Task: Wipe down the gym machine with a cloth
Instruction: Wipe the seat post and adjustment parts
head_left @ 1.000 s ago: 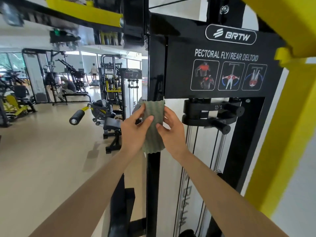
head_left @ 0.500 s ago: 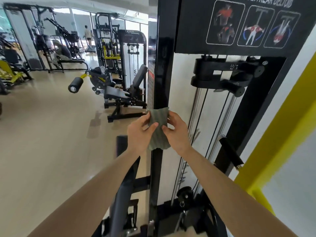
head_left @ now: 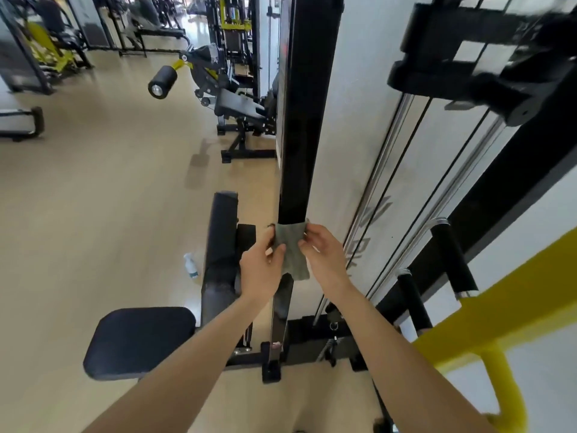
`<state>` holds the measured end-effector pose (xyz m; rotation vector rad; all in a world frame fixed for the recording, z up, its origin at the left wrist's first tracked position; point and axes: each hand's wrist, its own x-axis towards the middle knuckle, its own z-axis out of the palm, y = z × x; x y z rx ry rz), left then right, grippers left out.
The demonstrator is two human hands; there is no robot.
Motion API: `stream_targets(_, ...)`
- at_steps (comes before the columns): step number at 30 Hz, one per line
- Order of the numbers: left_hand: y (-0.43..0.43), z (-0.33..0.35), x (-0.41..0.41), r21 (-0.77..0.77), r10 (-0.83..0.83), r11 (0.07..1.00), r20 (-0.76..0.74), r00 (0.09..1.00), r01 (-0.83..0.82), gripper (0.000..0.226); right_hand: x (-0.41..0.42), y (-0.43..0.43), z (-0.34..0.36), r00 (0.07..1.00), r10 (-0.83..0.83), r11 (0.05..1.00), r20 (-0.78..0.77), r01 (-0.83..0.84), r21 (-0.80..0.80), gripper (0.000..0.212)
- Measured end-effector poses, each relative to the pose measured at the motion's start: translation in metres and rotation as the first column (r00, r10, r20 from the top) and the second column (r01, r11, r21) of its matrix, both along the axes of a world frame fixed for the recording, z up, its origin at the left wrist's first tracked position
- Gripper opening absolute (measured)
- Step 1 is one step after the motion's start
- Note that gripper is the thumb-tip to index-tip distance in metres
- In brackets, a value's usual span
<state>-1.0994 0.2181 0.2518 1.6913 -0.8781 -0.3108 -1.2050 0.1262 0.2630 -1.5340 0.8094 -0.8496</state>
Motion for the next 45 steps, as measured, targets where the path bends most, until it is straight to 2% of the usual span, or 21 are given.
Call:
stream_targets(3, 0.0, -0.026, -0.004, -0.016, -0.014, 1.0, -0.053, 0.998, 0.013, 0.032, -0.004, -0.007, -0.025, 0.998, 0.058, 0.996, -0.006, -0.057, 0.071, 0.034)
stream_targets(6, -0.004, -0.053, -0.01, 0.074, 0.046, 0.997, -0.099, 0.994, -0.038, 0.033, -0.006, -0.009, -0.051, 0.992, 0.118, 0.985, -0.05, -0.111, 0.13, 0.041)
stream_targets(10, -0.009, -0.083, -0.019, 0.183, 0.142, 0.974, -0.046, 0.989, -0.131, 0.023, -0.003, -0.01, -0.09, 0.98, 0.159, 0.962, -0.12, -0.127, 0.241, 0.042)
stream_targets(13, -0.012, -0.108, -0.016, 0.272, 0.154, 0.953, -0.05, 0.987, -0.135, 0.016, 0.0, -0.009, -0.11, 0.982, 0.145, 0.939, -0.124, -0.097, 0.329, 0.036)
stream_targets(15, -0.012, -0.124, -0.011, 0.263, 0.135, 0.959, -0.09, 0.987, -0.107, 0.009, 0.0, -0.007, -0.115, 0.988, 0.133, 0.901, -0.077, -0.088, 0.425, 0.035)
stream_targets(18, -0.012, -0.142, -0.007, 0.258, 0.11, 0.964, -0.166, 0.98, -0.065, 0.011, -0.002, -0.007, -0.127, 0.992, 0.118, 0.857, -0.038, -0.083, 0.509, 0.033)
stream_targets(23, -0.01, -0.169, -0.001, 0.286, 0.072, 0.958, -0.327, 0.942, 0.026, 0.021, 0.002, 0.005, -0.139, 0.988, 0.112, 0.83, -0.102, -0.036, 0.556, 0.032)
stream_targets(26, -0.013, -0.173, 0.003, 0.331, 0.106, 0.944, -0.358, 0.928, 0.02, 0.014, 0.008, 0.007, -0.141, 0.984, 0.082, 0.824, -0.158, 0.023, 0.566, 0.032)
stream_targets(31, -0.017, -0.143, -0.001, 0.383, 0.134, 0.923, -0.356, 0.925, 0.014, 0.012, 0.018, 0.006, -0.13, 0.994, -0.065, 0.786, -0.084, 0.103, 0.61, 0.037)
stream_targets(35, -0.015, -0.118, -0.011, 0.336, 0.23, 0.937, -0.385, 0.894, -0.096, 0.016, 0.018, 0.011, -0.118, 0.991, -0.134, 0.8, -0.021, 0.121, 0.588, 0.037)
stream_targets(39, -0.009, -0.078, -0.028, 0.213, 0.307, 0.943, -0.267, 0.913, -0.255, 0.008, 0.013, 0.015, -0.095, 0.984, -0.178, 0.864, 0.03, 0.142, 0.483, 0.03)
stream_targets(42, 0.002, -0.05, -0.036, 0.067, 0.263, 0.965, -0.239, 0.935, -0.254, 0.01, 0.008, 0.018, -0.072, 0.972, -0.229, 0.889, 0.056, 0.186, 0.418, 0.018)
stream_targets(45, 0.017, -0.027, -0.035, -0.02, 0.152, 0.987, -0.217, 0.964, -0.16, 0.022, 0.002, 0.032, -0.05, 0.954, -0.274, 0.903, 0.125, 0.21, 0.375, 0.013)
